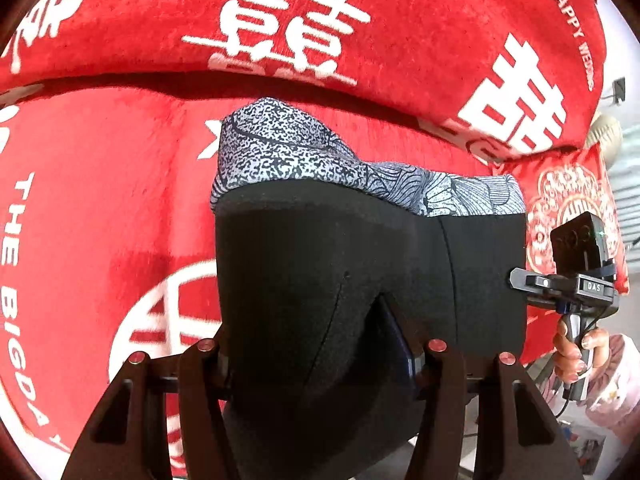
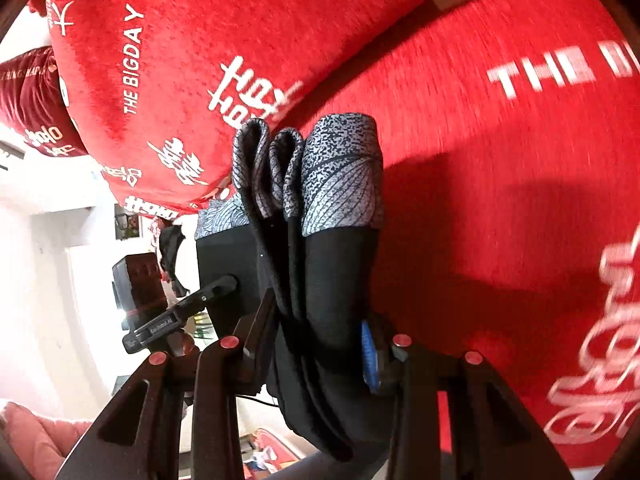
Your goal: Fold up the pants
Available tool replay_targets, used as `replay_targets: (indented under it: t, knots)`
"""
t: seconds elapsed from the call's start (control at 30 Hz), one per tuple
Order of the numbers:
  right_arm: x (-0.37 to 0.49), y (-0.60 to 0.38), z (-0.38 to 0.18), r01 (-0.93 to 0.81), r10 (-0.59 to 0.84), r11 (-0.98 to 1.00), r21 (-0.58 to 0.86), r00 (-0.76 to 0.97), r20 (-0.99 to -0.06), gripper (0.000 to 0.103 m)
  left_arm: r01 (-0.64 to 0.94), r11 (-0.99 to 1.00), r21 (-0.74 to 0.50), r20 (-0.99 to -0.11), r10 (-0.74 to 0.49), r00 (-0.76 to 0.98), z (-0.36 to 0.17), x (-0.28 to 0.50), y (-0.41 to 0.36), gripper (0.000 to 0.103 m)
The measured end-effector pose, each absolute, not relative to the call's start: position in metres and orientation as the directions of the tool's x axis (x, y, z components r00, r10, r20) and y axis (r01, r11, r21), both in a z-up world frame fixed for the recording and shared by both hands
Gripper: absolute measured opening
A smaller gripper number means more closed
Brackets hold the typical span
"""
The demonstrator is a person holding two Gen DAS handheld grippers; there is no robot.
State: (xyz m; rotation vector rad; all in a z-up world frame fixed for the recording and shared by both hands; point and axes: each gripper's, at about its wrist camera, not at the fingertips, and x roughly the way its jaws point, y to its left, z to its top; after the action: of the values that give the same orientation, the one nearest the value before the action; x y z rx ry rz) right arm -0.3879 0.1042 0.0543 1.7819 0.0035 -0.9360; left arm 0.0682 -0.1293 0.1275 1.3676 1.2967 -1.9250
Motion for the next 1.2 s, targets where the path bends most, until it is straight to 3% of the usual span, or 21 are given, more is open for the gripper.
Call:
replay_targets:
  t: [0.3, 0.43, 0.5, 0.8, 0.87, 0.93, 1.03, 1.2]
  knots:
    - [-0.358, 0.124, 0.026, 0.477, -0.373, -0.462, 0.748, 0.66, -0.652, 0.039, 0.792, -0.483, -0.375, -0.927, 0.211, -0.31, 0.081, 0.086, -0.111, 0.061]
    - [-0.357, 0.124, 0.003, 0.526, -0.339, -0.48, 0.702, 0.627, -0.701, 0.051, 0.81, -0.484, -0.332, -0.943, 0.164, -0.288, 0.064, 0.096, -0.119, 0.096]
    - [-0.359, 0.127, -0.003, 0.53, -0.33, -0.495, 0.689, 0.619, -0.713, 0.054, 0.807, -0.492, -0.326, -0.945, 0.163, -0.283, 0.059, 0.097, -0.121, 0.101]
    - [-0.347, 0.132, 0.029, 0.699, -0.253, -0.516, 0.496, 0.429, -0.867, 0.061, 0.784, -0.595, -0.177, -0.983, 0.059, -0.177, 0.08, 0.086, -0.119, 0.101]
    - [-0.344, 0.131, 0.043, 0.739, -0.259, -0.496, 0.455, 0.374, -0.89, 0.059, 0.782, -0.601, -0.168, -0.983, 0.037, -0.182, 0.091, 0.088, -0.121, 0.101]
    - [-0.342, 0.127, 0.056, 0.756, -0.285, -0.48, 0.446, 0.346, -0.894, 0.043, 0.782, -0.598, -0.174, -0.979, 0.017, -0.205, 0.103, 0.089, -0.124, 0.101]
    - [-0.34, 0.115, 0.074, 0.771, -0.34, -0.459, 0.442, 0.307, -0.889, 0.028, 0.78, -0.595, -0.192, -0.968, -0.015, -0.25, 0.12, 0.086, -0.128, 0.101]
    - [-0.329, 0.083, 0.08, 0.797, -0.364, -0.407, 0.447, 0.308, -0.879, 0.026, 0.778, -0.582, -0.238, -0.953, -0.016, -0.303, 0.12, 0.066, -0.131, 0.101]
